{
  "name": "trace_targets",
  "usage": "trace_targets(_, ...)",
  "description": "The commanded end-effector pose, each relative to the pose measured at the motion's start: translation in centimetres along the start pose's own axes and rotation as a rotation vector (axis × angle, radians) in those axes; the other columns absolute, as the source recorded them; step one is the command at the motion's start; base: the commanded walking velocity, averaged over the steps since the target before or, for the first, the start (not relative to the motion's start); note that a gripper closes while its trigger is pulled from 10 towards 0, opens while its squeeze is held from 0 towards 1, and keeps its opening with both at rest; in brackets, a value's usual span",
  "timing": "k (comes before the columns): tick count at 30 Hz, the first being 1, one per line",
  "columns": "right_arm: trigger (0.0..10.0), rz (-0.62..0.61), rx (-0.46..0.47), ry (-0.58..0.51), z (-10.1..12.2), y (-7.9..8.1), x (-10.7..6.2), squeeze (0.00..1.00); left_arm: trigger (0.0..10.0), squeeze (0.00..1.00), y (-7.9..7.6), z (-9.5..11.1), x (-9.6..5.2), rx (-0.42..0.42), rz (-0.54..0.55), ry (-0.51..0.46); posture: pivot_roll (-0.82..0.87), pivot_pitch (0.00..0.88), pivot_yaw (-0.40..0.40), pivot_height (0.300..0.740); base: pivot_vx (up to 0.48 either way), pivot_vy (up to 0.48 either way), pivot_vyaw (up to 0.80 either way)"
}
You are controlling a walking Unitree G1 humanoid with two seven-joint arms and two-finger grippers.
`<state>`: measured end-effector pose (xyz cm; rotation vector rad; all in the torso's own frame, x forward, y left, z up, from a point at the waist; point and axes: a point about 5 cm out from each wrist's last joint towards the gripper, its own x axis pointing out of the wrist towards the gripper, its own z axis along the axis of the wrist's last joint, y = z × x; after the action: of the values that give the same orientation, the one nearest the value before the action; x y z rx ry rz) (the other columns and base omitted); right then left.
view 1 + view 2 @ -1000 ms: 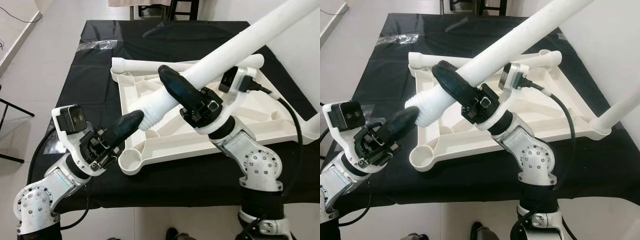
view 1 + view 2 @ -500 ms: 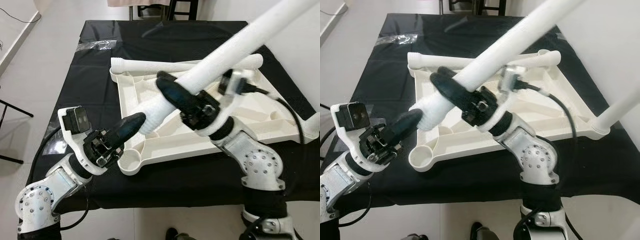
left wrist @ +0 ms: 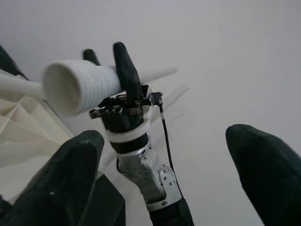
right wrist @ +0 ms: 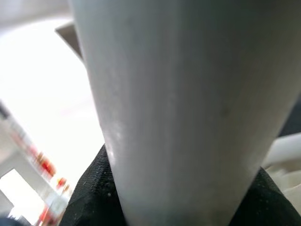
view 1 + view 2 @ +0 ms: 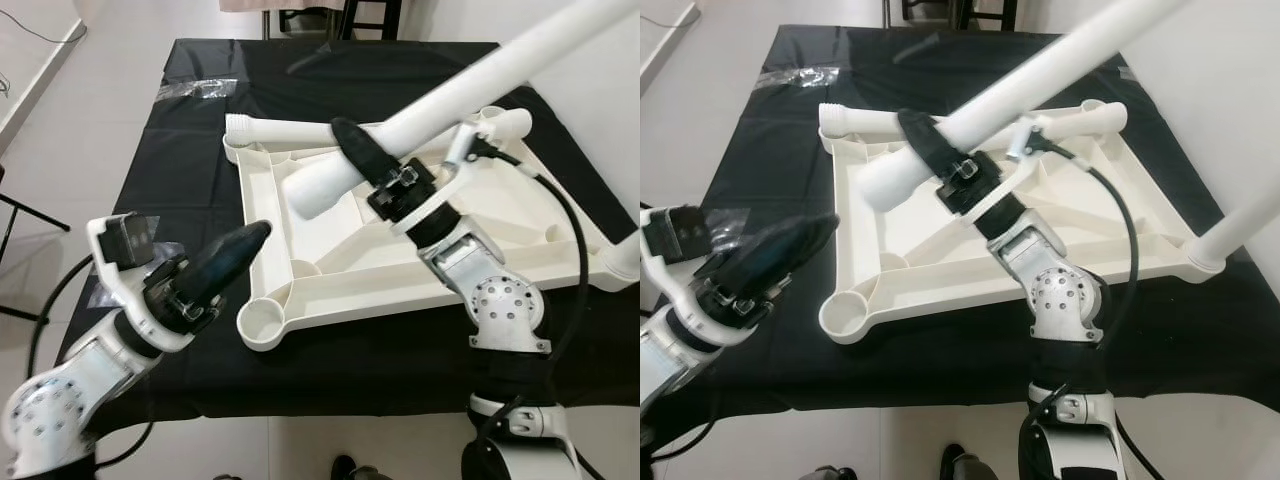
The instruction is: Building children table
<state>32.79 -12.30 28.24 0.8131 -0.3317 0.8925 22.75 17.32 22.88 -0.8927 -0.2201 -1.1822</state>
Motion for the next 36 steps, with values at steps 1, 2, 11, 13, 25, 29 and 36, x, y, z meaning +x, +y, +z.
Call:
trace_targets(1, 0.0, 0.015, 0.001, -0.029, 0.5, 0.3, 0.3, 0.0, 10.0, 1.0, -0.4, 0.1, -0.3, 0.014, -0.001, 0.024, 0.04, 0.238, -0.076, 0.74, 0.0, 0.0, 0.0)
trace_targets(2, 0.0, 0.01, 0.0, -0.035, 0.6, 0.2, 0.2, 0.0, 10.0, 1.0, -0.2, 0.3, -0.6, 0.034, 0.028, 0.02, 0.04, 0.237, -0.076, 0.74, 0.0, 0.0, 0.0)
trace_targets(11, 10.0, -0.104, -0.136, 0.027, -0.5, -0.9, -0.7, 0.0, 10.0, 0.0, 3.3, 1.1, -0.7, 0.289, 0.481, 0.063, 0.06, 0.233, -0.071, 0.74, 0.0, 0.0, 0.0)
trace_targets(13, 10.0, -0.122, -0.165, 0.047, -0.8, -1.1, -1.1, 0.0, 10.0, 0.0, 3.8, 0.8, -0.5, 0.332, 0.564, 0.103, 0.06, 0.232, -0.07, 0.74, 0.0, 0.0, 0.0)
trace_targets(25, 10.0, -0.108, -0.24, 0.146, -2.4, -1.1, -2.7, 0.0, 10.0, 0.0, 3.4, 0.0, 2.2, 0.756, 0.704, 0.247, 0.07, 0.219, -0.067, 0.74, 0.0, 0.0, 0.0)
trace_targets(29, 10.0, -0.012, -0.252, 0.199, -3.0, -0.1, -3.1, 0.0, 10.0, 0.0, 3.3, -1.2, 2.5, 0.777, 0.677, 0.299, 0.08, 0.216, -0.065, 0.74, 0.0, 0.0, 0.0)
trace_targets(36, 10.0, 0.241, -0.259, 0.333, -4.5, 2.2, -4.6, 0.0, 10.0, 0.0, 2.8, -4.8, 2.1, 0.704, 0.58, 0.409, 0.08, 0.217, -0.061, 0.74, 0.0, 0.0, 0.8)
